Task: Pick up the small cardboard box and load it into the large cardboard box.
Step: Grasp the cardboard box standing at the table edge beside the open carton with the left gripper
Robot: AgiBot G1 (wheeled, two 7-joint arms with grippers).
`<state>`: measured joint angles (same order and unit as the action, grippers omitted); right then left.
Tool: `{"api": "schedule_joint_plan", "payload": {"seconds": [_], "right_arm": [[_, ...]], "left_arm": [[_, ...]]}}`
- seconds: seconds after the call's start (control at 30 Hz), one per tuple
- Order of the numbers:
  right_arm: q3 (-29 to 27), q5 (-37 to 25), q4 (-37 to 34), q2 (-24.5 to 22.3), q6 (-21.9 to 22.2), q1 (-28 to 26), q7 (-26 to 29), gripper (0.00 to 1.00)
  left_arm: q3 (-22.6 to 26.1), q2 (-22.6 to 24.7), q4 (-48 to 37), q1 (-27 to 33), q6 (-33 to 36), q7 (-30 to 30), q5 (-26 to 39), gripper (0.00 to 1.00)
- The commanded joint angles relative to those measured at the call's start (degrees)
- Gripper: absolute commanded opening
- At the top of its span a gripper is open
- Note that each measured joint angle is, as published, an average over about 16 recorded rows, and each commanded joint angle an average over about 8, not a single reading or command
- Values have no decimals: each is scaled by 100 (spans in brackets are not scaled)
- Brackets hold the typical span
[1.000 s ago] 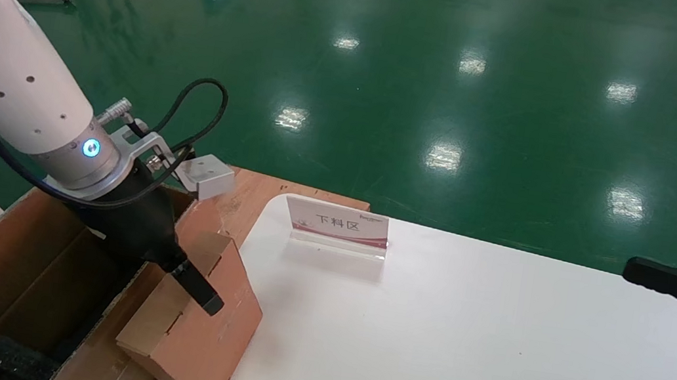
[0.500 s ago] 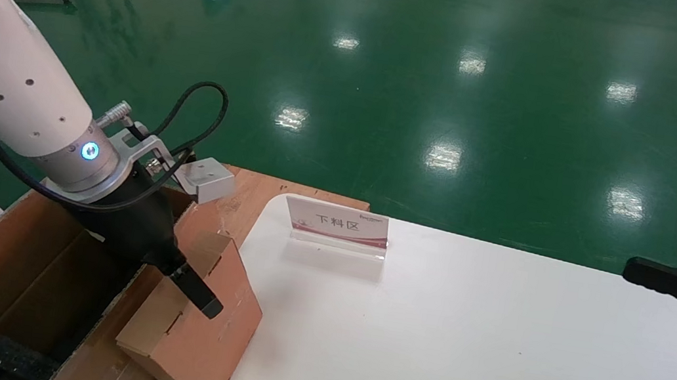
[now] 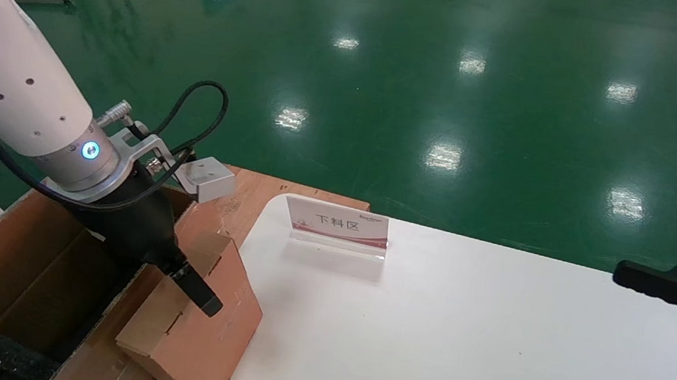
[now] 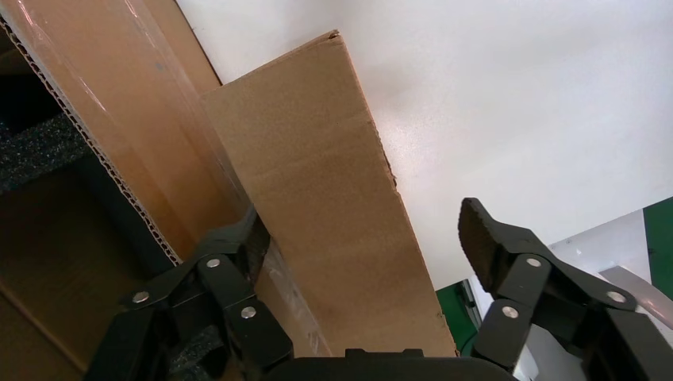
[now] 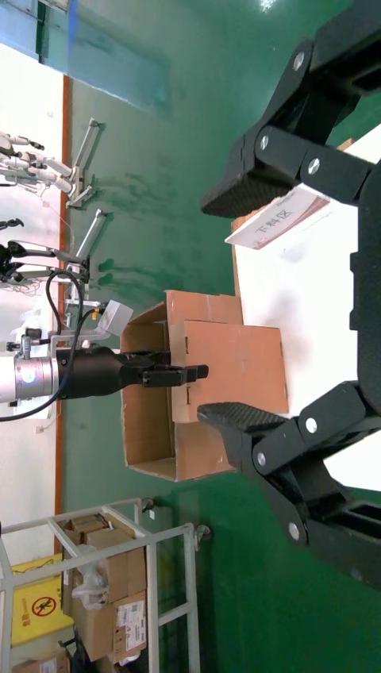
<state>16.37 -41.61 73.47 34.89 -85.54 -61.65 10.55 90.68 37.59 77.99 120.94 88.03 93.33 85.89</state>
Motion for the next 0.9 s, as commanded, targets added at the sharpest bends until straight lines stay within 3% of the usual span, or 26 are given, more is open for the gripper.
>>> {"api": "schedule_joint_plan", "payload": {"seconds": [0.03, 0.63, 0.9], "right_arm": [[0, 0, 0, 0, 0, 0, 0, 0], [0, 0, 0, 0, -1, 0, 0, 0], [3, 1, -4, 0, -2, -2, -2, 0]], "left_arm": [[-4, 1, 0, -1, 1, 1, 2, 0], [-18, 34, -81, 11, -6, -49, 8, 0], [-202, 46, -216, 426, -80, -199, -27, 0]]}}
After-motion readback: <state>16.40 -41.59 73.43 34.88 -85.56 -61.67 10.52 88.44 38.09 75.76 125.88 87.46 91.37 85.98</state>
